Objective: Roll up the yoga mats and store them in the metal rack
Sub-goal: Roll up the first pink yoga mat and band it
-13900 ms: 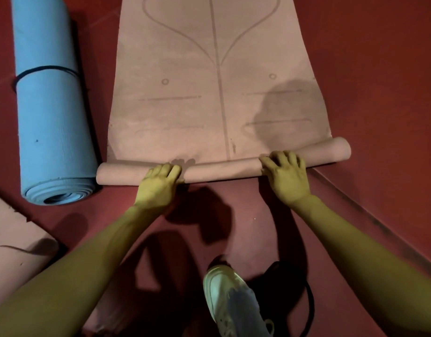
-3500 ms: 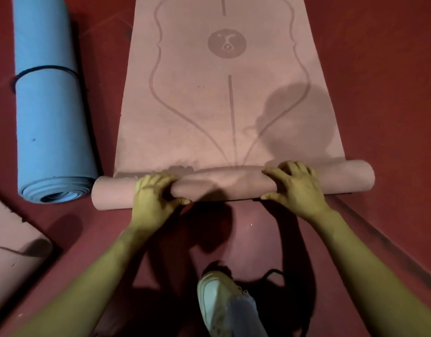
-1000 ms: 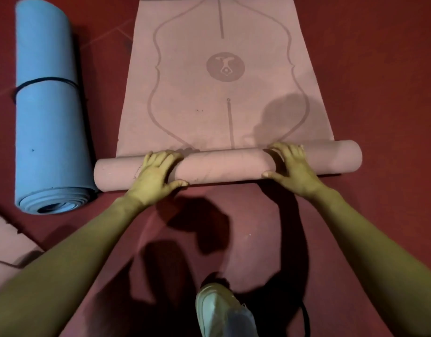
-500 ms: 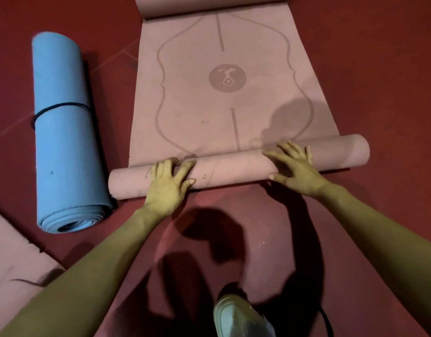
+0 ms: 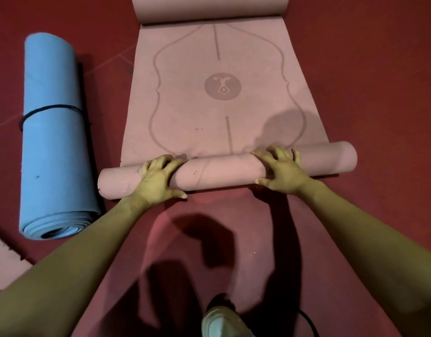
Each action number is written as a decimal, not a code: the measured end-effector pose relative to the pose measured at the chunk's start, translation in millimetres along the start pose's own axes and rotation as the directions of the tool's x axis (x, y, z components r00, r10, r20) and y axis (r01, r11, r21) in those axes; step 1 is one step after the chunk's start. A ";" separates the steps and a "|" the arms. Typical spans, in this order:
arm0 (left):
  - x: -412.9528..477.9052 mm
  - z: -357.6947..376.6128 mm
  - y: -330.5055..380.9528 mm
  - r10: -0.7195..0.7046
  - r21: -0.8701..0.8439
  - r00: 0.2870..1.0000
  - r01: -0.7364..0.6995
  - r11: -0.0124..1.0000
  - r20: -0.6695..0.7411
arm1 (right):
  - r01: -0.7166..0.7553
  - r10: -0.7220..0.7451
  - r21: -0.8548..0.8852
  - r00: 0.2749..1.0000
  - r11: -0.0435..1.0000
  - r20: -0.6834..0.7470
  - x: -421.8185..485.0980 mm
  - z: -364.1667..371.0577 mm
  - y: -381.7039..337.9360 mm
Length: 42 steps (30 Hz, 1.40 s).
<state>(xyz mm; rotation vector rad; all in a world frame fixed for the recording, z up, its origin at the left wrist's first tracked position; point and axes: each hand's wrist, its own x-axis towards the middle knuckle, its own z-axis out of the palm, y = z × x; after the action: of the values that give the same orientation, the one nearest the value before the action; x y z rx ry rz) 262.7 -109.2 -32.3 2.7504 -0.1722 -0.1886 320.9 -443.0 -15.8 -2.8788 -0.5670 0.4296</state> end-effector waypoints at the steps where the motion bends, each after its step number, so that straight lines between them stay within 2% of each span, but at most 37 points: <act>1: 1.7 0.7 0.6 -0.010 0.025 1.000 0.010 1.000 0.013 | -0.005 0.005 0.004 1.000 1.000 0.002 1.5 -0.2 -0.8; 6: 6.1 3.4 -2.2 0.035 0.181 0.999 -0.042 0.983 0.040 | -0.039 0.030 -0.066 0.991 0.997 -0.131 0.8 8.8 -6.6; 10: -0.8 1.2 -0.3 0.059 0.188 0.998 -0.058 0.980 -0.002 | 0.052 -0.079 -0.115 0.968 0.992 -0.237 -1.0 11.1 -5.9; 15: -46.4 9.6 5.7 0.146 0.139 0.988 -0.138 0.981 -0.042 | 0.116 -0.139 -0.118 0.967 0.986 -0.212 -38.2 19.3 -3.7; 22: -123.2 32.6 25.2 0.191 0.138 0.974 -0.174 0.975 -0.120 | 0.105 -0.120 -0.076 0.967 0.992 -0.225 -114.1 44.2 -15.5; 28: -125.2 33.5 29.0 0.110 0.077 0.985 -0.101 0.992 -0.133 | 0.037 -0.018 0.055 0.952 0.998 -0.307 -120.6 52.0 -23.4; 32: -119.0 30.2 39.1 0.025 0.126 0.979 0.001 0.992 -0.204 | 0.042 0.001 0.112 0.935 0.993 -0.356 -115.5 51.4 -32.7; 39: -105.9 24.5 38.0 -0.072 -0.073 0.985 0.061 0.995 -0.158 | 0.012 0.117 0.241 0.851 0.970 -0.512 -105.0 58.8 -49.5; 42: -97.2 24.2 38.9 -0.119 -0.108 0.978 0.102 0.989 -0.169 | -0.014 0.152 0.258 0.840 0.966 -0.521 -99.9 60.0 -53.9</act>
<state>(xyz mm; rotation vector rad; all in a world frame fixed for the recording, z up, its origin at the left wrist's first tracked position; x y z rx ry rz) 159.7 -139.8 -29.4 2.6619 0.0368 0.0153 195.1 -426.3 -35.6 -2.6078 -0.2635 -0.2886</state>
